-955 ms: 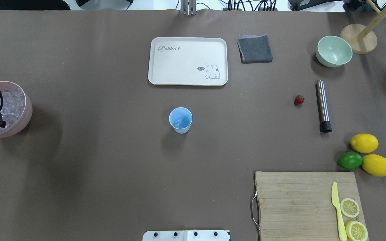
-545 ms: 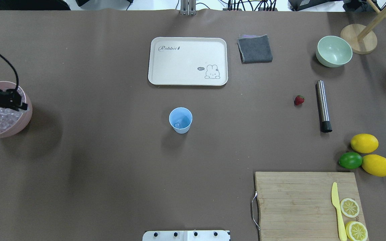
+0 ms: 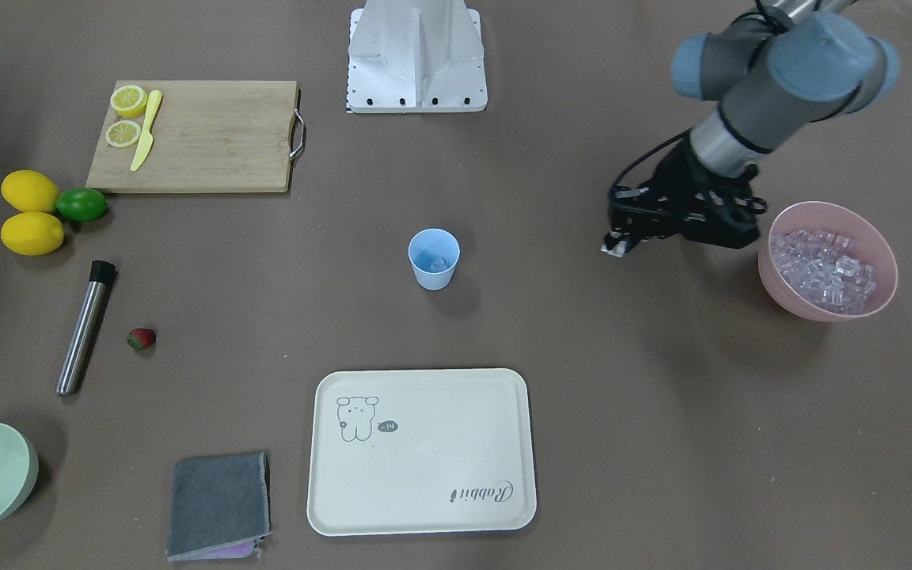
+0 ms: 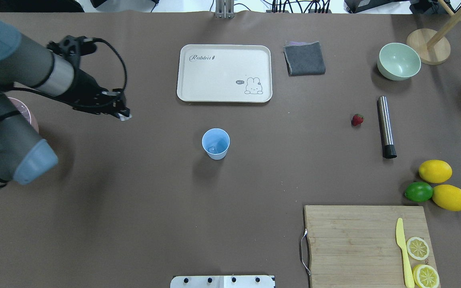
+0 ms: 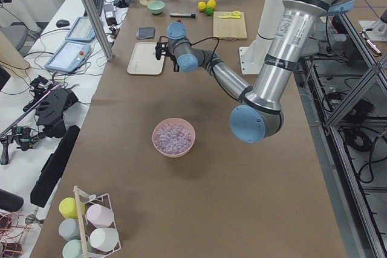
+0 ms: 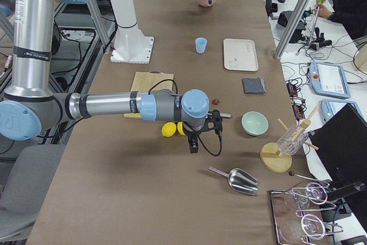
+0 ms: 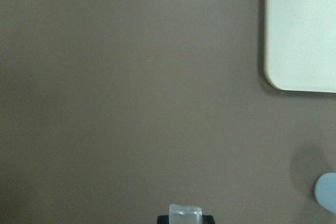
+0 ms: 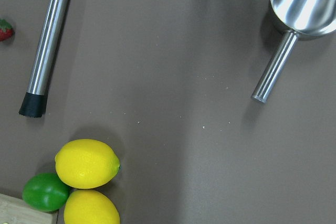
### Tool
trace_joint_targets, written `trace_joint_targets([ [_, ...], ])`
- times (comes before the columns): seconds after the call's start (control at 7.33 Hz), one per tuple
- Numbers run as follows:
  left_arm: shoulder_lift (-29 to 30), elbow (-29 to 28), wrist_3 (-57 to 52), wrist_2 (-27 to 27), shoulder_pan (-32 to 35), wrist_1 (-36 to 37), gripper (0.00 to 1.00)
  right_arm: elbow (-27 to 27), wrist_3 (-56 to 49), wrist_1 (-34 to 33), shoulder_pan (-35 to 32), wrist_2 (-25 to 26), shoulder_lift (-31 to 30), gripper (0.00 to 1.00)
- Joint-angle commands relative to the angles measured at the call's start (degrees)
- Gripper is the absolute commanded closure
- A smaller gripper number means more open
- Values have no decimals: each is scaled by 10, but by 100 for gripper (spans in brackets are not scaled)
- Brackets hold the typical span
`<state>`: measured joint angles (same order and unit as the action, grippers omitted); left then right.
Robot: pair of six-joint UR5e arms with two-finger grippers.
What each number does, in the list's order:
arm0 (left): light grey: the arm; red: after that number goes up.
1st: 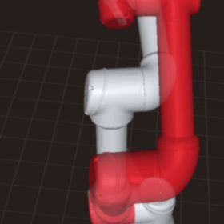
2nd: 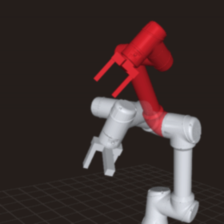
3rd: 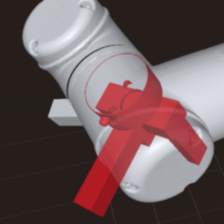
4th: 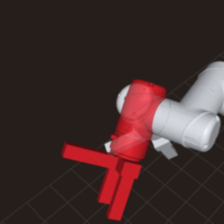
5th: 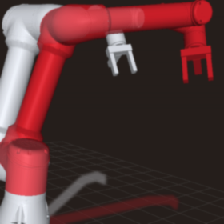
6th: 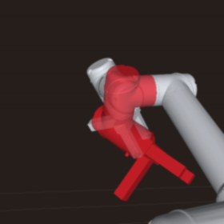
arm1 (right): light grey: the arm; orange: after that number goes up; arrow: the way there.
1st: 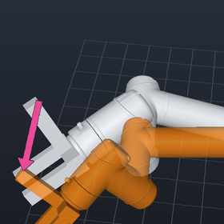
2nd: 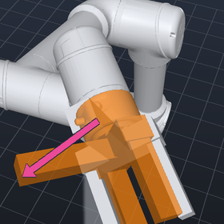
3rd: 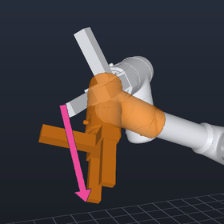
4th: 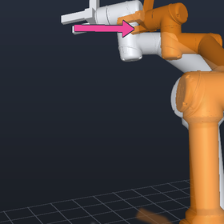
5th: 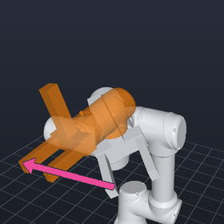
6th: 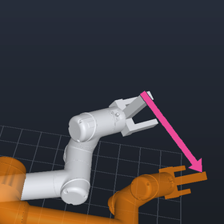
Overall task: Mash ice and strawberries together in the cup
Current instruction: 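Carry the ice cube with the left gripper to the blue cup and release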
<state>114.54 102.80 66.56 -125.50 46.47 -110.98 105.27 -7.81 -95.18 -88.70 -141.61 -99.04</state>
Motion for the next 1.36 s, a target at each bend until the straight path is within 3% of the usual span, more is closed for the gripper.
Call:
trace_joint_targets([
  [0.0,116,-51,24,69,-79,56,100,-1,1,0,-1,0,0,0],
  [0.27,180,-111,29,92,-103,56,100,-1,1,0,0,0,0,0],
  [0.55,183,-113,46,96,-122,52,100,-1,1,-1,0,0,0,0],
  [0.68,182,-113,45,118,-130,51,8,-2,1,-1,0,0,0,0],
  [0.82,181,-113,45,121,-131,52,2,-2,1,-1,0,0,0,0],
  [1.09,171,-105,3,113,-95,56,2,-1,1,-1,0,0,0,0],
  [1.23,131,-85,-64,92,-68,57,2,-1,5,0,3,-1,3,0],
])
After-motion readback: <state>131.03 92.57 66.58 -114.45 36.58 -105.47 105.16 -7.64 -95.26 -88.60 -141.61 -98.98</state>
